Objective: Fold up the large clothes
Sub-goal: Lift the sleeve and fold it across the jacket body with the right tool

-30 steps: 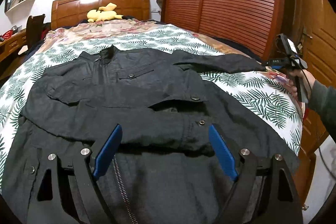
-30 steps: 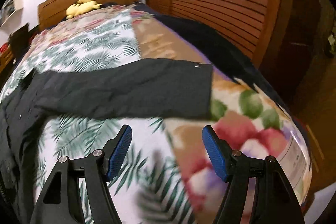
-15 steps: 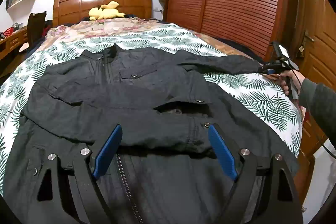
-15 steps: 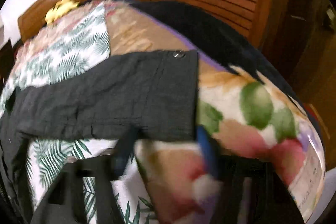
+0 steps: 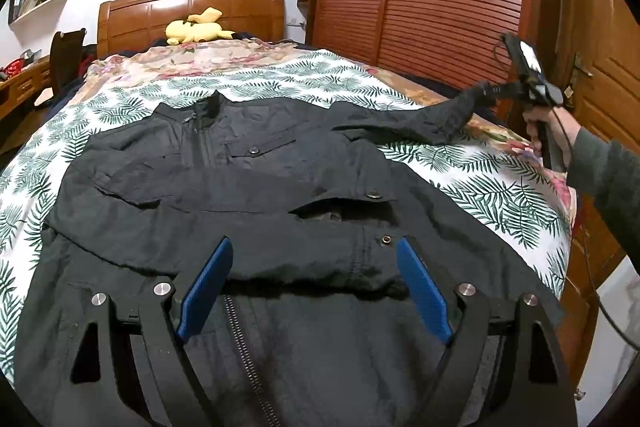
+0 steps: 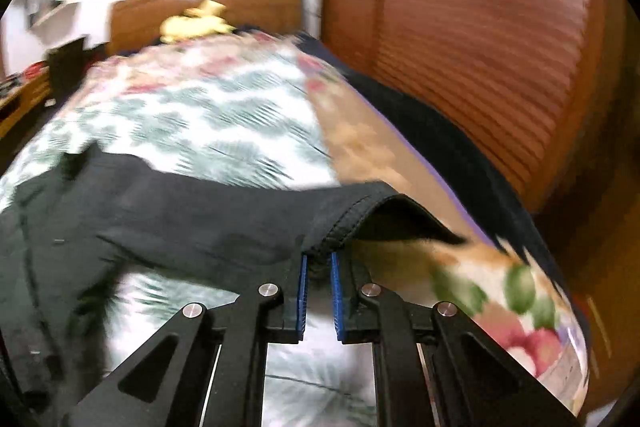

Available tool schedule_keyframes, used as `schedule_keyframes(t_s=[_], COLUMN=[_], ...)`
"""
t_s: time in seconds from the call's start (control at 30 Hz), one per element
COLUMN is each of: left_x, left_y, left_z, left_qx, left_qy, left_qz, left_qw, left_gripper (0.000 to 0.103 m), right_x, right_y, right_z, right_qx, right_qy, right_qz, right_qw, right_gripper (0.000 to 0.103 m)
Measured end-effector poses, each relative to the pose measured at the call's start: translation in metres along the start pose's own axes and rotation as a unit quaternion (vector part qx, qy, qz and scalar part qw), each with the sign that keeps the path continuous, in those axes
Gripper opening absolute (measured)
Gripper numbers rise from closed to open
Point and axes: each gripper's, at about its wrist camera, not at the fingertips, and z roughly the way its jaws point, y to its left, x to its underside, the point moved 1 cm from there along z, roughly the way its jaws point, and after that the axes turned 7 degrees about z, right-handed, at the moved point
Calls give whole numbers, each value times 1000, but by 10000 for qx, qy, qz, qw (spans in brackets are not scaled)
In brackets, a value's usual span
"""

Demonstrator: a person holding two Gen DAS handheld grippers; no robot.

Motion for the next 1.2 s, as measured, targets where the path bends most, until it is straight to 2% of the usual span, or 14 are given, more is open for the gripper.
schedule_keyframes(t_s=[0.13, 0.27, 0.37, 0.53, 0.7, 0.77, 0.83, 0.97, 1.03, 1.13, 1.2], left_x=[0, 1, 3, 7, 10, 11, 12, 13, 13, 14, 14], left_y=[8, 16, 23, 33, 44, 47, 51, 56, 56, 55, 54], left_z=[-13, -24, -33, -44, -54, -58, -61, -62, -61, -61, -60], left_qx=[-117, -174, -236, -360, -443, -494, -518, -545, -560, -576, -587], left_qy=[-113, -188, -240, -286, -329, -353, -376, -378, -372, -354, -344], left_qz=[-83, -153, -153, -174, -213, -210, -239, -312, -309, -288, -273], left_qw=[9998, 9996, 9993, 9988, 9983, 9979, 9977, 9973, 9973, 9973, 9973], left_gripper=[85, 85, 85, 85, 85, 85, 85, 85, 85, 85, 85], right_x=[-10, -12, -4, 27, 49, 49, 46, 43, 49, 59, 62], right_y=[59, 126, 176, 247, 266, 267, 261, 231, 226, 223, 222], right_z=[-46, -92, -126, -165, -169, -172, -183, -180, -178, -168, -167], right_qx=[-590, -1239, -1815, -2576, -3078, -3254, -3440, -3625, -3651, -3470, -3350], right_qy=[-398, -667, -776, -707, -362, -358, -396, -433, -341, -205, -138], right_qz=[-417, -885, -1280, -1890, -1965, -2029, -2076, -2102, -2075, -2141, -2181], right_qw=[9966, 9861, 9719, 9450, 9302, 9229, 9149, 9069, 9069, 9129, 9165], right_gripper=[10, 9, 9, 9, 9, 9, 9, 9, 9, 10, 15])
